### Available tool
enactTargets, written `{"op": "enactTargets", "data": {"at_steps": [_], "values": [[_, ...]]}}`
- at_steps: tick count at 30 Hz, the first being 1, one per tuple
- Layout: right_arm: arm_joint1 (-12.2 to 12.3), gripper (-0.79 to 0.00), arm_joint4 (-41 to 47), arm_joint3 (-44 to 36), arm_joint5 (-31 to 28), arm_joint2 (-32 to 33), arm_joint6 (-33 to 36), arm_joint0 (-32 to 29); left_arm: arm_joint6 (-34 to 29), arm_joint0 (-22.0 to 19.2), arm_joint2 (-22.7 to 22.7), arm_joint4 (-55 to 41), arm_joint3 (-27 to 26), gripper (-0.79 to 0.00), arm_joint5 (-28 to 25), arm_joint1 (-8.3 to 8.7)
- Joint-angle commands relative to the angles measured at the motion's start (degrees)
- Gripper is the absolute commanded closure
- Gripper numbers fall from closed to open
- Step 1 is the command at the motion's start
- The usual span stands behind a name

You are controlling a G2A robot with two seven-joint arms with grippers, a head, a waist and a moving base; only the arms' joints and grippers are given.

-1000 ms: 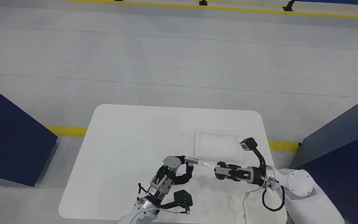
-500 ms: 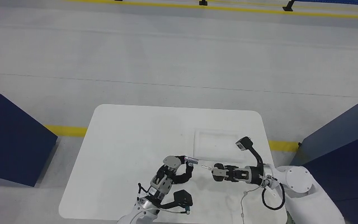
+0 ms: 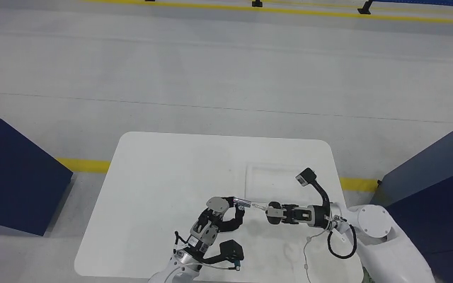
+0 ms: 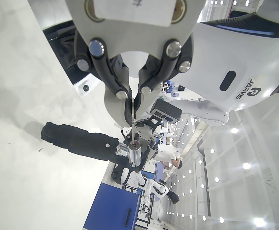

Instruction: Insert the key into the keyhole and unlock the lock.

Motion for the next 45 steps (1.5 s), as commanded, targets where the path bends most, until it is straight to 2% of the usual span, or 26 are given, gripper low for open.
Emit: {"op": "enactTargets", "data": {"at_steps": [1, 45], "values": [[-0.05, 0.0, -0.01, 0.07, -0.05, -0.15, -0.07, 0.21, 0.0, 0.0, 0.0, 0.0, 0.0, 0.0, 0.0, 0.0], [-0.5, 0.0, -1.76, 0.64, 0.2, -1.85, 2.07, 2.74, 0.0, 0.0, 0.0, 0.0, 0.0, 0.0, 0.0, 0.0]]}}
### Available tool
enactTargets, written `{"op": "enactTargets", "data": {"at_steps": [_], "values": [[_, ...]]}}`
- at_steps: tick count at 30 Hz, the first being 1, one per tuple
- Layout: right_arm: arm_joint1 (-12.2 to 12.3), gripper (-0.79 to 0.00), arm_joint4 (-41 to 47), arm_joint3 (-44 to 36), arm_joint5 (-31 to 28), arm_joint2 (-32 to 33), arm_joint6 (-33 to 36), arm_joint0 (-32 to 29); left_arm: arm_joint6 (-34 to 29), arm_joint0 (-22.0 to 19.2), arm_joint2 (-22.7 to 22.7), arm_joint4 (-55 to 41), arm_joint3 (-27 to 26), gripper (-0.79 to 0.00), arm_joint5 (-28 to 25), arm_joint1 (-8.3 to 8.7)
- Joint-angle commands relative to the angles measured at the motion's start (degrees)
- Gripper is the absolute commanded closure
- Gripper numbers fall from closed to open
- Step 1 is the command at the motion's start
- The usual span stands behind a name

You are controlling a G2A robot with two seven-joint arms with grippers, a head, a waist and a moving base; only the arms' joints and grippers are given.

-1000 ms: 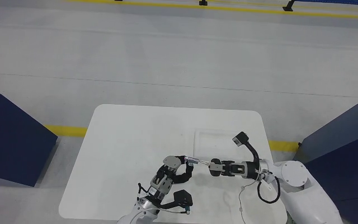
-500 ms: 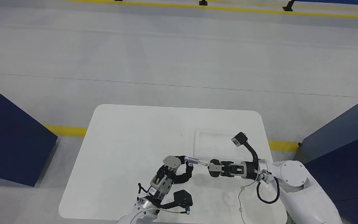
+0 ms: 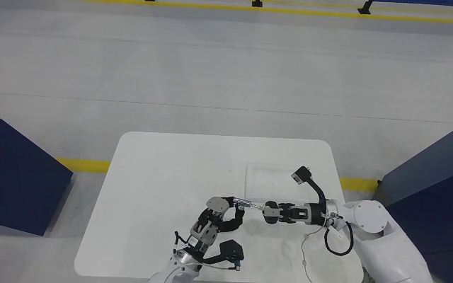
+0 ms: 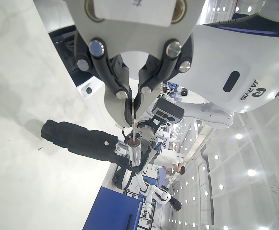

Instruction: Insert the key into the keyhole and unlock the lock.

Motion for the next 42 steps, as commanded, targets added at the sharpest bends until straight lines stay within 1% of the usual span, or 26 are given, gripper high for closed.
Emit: {"op": "enactTargets", "data": {"at_steps": [1, 18, 42], "values": [[-0.01, 0.0, -0.14, -0.12, 0.17, -0.12, 0.17, 0.06, 0.0, 0.0, 0.0, 0.0, 0.0, 0.0, 0.0, 0.0], [0.01, 0.0, -0.93, -1.19, 1.73, -0.23, 0.24, 0.61, 0.0, 0.0, 0.0, 0.0, 0.0, 0.0, 0.0, 0.0], [-0.08, 0.0, -1.59, -2.09, 6.03, -1.4, 1.01, 2.25, 0.0, 0.0, 0.0, 0.0, 0.0, 0.0, 0.0, 0.0]]}}
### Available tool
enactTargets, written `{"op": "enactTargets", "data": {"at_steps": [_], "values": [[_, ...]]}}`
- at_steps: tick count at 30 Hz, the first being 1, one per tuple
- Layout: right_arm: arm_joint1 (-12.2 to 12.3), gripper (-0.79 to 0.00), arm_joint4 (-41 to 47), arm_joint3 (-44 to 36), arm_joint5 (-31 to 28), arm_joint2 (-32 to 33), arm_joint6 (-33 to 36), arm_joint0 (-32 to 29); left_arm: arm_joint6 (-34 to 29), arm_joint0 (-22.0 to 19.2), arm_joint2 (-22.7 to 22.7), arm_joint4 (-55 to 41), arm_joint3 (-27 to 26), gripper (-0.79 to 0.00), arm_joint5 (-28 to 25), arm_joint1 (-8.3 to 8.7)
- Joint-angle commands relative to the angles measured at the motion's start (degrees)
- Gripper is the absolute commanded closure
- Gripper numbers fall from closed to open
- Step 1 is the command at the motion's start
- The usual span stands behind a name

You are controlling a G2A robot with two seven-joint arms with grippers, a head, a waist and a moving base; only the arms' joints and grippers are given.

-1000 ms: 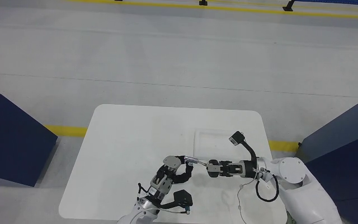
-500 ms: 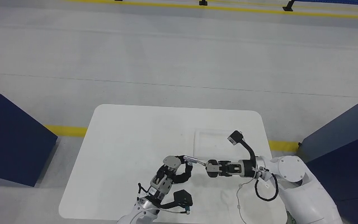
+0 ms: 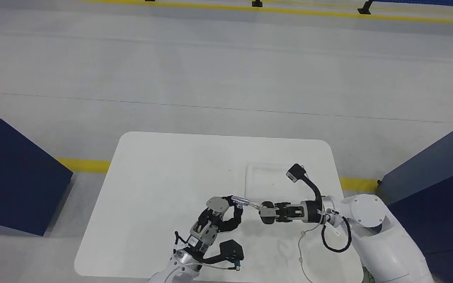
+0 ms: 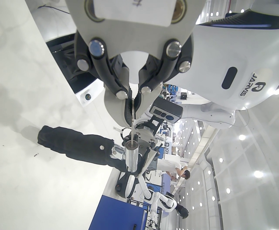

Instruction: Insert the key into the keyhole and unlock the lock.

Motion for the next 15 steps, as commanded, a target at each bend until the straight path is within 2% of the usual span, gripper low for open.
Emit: {"op": "enactTargets", "data": {"at_steps": [1, 15], "values": [[-0.02, 0.0, -0.16, -0.1, 0.24, -0.14, -0.17, -0.01, 0.0, 0.0, 0.0, 0.0, 0.0, 0.0, 0.0, 0.0], [0.15, 0.0, -0.25, -1.12, 1.82, 0.65, -1.34, -1.07, -0.06, -0.04, -0.08, -0.15, -0.04, 0.0, -0.38, 0.0]]}}
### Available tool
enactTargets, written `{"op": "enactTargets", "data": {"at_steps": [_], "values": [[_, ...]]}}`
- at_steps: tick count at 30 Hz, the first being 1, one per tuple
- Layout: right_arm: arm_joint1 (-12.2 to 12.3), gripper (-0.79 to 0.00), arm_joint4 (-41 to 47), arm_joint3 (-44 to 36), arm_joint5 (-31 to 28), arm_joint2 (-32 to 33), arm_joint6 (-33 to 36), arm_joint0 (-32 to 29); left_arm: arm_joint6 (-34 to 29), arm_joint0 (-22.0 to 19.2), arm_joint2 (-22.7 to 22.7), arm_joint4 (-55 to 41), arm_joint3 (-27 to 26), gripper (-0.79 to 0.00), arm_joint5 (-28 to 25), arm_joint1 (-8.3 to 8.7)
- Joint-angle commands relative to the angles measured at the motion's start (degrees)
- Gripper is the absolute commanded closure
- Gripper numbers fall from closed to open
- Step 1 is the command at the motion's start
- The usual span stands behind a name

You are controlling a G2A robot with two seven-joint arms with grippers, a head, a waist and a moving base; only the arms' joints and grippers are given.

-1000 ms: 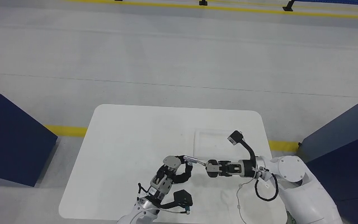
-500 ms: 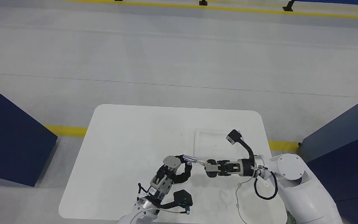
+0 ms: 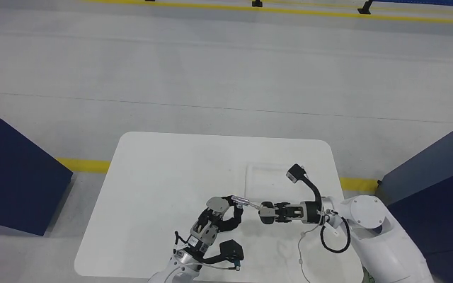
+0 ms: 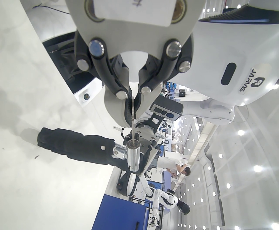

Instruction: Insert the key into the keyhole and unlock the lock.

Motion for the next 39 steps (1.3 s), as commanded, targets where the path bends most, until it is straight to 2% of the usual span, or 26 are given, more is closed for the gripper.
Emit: {"op": "enactTargets", "data": {"at_steps": [1, 18, 39], "values": [[0.02, 0.0, 0.02, -0.02, 0.06, 0.09, -0.08, -0.11, -0.05, -0.07, -0.12, -0.01, -0.09, 0.0, -0.42, 0.0], [0.07, 0.0, 0.74, 1.76, -0.14, 0.43, 0.87, 0.51, -1.01, -0.3, 0.1, 2.1, 0.52, 0.0, 0.43, -0.25], [0.43, 0.0, 2.56, 5.04, -4.12, 2.96, 2.75, 0.16, 3.07, 0.02, -0.82, 3.6, 0.39, 0.0, 0.34, 0.07]]}}
